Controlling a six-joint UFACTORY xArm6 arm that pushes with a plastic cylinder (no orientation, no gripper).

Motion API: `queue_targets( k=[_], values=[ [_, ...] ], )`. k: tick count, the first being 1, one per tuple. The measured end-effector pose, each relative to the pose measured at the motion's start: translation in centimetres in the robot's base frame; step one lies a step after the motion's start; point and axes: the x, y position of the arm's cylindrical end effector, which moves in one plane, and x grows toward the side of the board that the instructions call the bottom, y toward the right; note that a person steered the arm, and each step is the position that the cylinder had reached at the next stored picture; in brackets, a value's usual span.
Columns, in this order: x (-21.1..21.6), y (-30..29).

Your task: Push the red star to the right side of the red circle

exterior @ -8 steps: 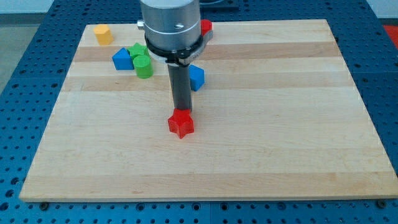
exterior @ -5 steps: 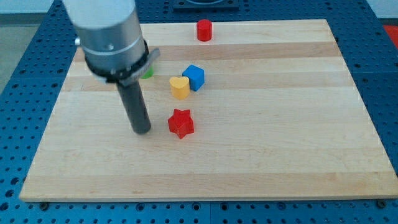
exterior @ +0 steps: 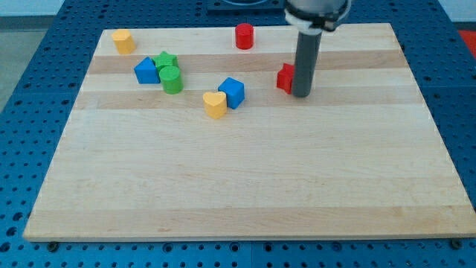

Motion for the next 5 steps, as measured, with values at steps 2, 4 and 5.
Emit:
queue_targets(
  k=[2, 4, 5],
  values=[
    [-0.6, -1.0],
    [1.6, -2.8],
    [1.1, -5.5]
  ],
)
